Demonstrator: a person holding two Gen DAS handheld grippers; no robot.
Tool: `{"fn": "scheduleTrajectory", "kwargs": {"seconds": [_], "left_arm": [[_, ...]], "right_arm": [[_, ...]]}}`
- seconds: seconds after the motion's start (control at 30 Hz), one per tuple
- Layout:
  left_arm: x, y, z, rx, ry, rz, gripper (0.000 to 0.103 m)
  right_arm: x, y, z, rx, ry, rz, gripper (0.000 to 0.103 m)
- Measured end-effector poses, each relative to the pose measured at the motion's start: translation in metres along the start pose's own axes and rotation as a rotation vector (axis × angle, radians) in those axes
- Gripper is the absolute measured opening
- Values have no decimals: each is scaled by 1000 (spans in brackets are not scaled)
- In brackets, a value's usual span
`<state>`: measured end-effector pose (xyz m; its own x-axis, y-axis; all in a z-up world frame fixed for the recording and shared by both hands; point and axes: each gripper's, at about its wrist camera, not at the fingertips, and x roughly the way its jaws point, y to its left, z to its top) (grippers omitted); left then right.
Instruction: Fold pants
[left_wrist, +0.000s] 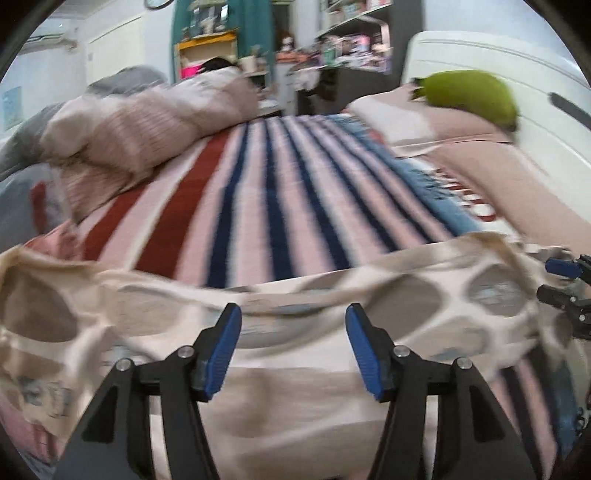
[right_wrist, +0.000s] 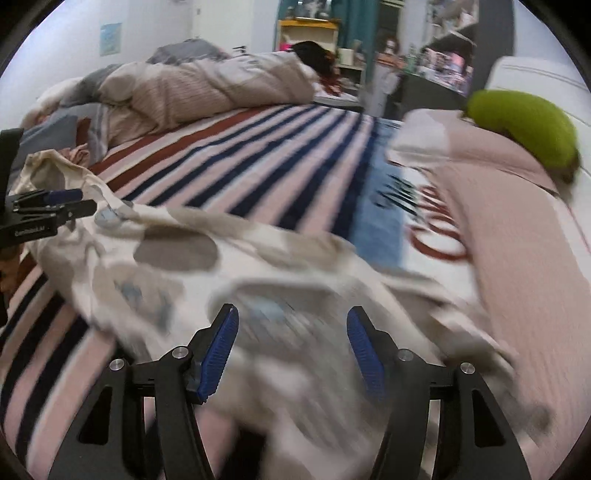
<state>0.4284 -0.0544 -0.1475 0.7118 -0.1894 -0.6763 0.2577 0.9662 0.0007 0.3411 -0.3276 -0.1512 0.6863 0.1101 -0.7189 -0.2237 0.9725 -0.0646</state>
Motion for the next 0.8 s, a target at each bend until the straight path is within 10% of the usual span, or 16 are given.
{"fn": "scheduleTrajectory", "kwargs": {"seconds": [0.2, 0.57, 0.67, 0.73, 0.8], "left_arm": [[-4, -55, 2, 26, -2, -94, 55], [1, -42, -21, 27, -23, -67, 56], [5, -39, -24, 32, -17, -59, 56], [3, -38, -24, 38, -26, -60, 56], [1, -39, -24, 45, -39, -53, 56]], "right_arm": [[-39, -24, -43, -13, 41, -42, 59], [2, -10, -87, -28, 149, 24, 80], [1, -13, -83, -34, 133, -54, 48], [-4, -19, -76, -57, 122, -113, 4], [-12, -29, -66, -57, 93, -158, 3]]}}
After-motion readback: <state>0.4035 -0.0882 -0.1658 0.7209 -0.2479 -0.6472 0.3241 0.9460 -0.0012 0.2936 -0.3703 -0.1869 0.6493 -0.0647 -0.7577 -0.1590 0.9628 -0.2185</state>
